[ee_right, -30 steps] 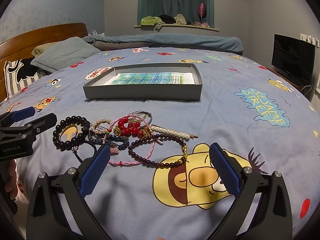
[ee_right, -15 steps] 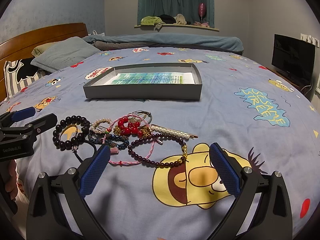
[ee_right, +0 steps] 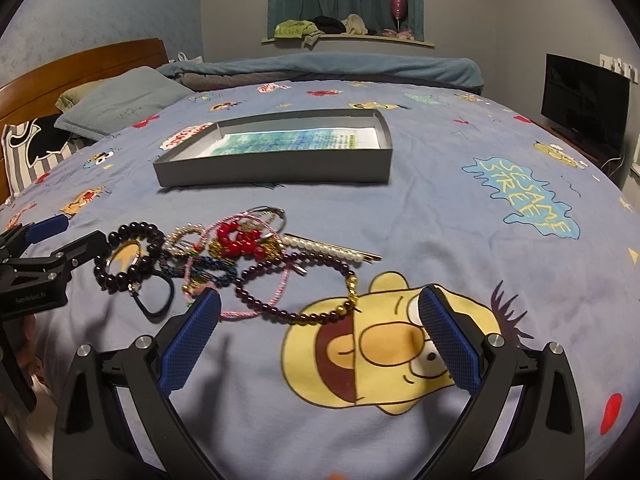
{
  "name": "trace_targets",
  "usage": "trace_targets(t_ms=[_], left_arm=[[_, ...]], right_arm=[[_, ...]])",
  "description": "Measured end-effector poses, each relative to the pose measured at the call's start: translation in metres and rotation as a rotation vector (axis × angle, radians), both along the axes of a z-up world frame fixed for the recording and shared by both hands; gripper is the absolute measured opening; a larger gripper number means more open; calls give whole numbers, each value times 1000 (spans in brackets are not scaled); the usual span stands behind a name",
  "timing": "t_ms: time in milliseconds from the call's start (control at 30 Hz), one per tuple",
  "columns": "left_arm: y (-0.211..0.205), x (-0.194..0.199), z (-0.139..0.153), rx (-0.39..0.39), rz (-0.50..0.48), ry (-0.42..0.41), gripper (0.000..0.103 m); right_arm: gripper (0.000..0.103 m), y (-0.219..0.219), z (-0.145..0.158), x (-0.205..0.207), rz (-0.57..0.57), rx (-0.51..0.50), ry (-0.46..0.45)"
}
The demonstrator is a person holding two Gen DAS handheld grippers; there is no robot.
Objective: Organize jewelry
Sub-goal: 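Move both grippers open toward the jewelry pile beside the gray tray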
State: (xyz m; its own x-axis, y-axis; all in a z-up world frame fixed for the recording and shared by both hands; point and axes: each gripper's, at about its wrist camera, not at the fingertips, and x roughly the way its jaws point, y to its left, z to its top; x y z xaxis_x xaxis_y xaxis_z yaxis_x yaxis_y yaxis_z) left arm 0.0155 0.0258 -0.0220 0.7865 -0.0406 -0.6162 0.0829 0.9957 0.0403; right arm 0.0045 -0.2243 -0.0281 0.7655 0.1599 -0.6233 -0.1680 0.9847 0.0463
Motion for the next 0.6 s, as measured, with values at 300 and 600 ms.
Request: trace_targets(t_ms=[300, 600], left_arm=[[22, 8, 3, -38, -61, 7, 95], [27, 23, -1, -59, -126, 46, 62]], right_arm=[[95, -12, 1, -1, 10, 18, -27], [67, -22, 3, 6, -23, 54, -24]])
